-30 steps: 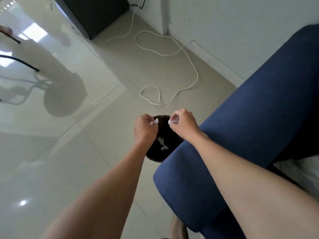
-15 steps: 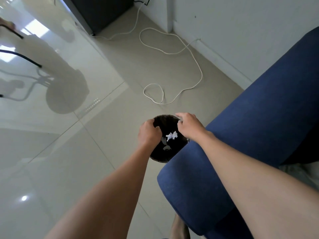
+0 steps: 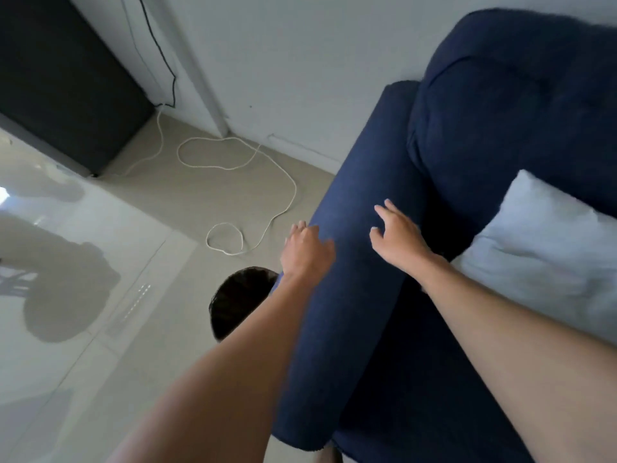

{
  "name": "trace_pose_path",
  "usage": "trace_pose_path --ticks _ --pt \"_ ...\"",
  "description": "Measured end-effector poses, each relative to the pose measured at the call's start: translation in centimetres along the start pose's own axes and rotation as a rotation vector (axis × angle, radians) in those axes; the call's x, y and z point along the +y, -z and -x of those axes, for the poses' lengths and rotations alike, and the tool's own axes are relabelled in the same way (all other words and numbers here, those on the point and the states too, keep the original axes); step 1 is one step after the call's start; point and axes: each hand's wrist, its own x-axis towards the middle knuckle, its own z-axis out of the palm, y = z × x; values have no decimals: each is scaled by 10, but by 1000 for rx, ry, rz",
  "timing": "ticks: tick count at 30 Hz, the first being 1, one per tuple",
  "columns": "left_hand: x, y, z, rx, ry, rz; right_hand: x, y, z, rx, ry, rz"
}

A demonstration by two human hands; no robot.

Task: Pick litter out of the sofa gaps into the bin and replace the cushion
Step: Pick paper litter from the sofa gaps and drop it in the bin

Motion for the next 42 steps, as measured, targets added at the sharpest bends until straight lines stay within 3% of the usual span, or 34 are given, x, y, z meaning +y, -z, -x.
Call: trace_pose_path --ticks 4,10,20,30,42 --pt "74 -31 16 -11 -150 -71 71 45 25 57 -84 -43" --pt "124 -84 44 -93 -190 -60 134 57 46 46 -138 -222" --pt "71 -210 64 -404 47 2 199 -31 24 -113 -166 -335" --pt "50 -297 3 -360 27 237 217 -86 -63 -143 -59 -309" --pt "49 -327 -33 -396 115 324 245 -119 -108 -304 -175 -239"
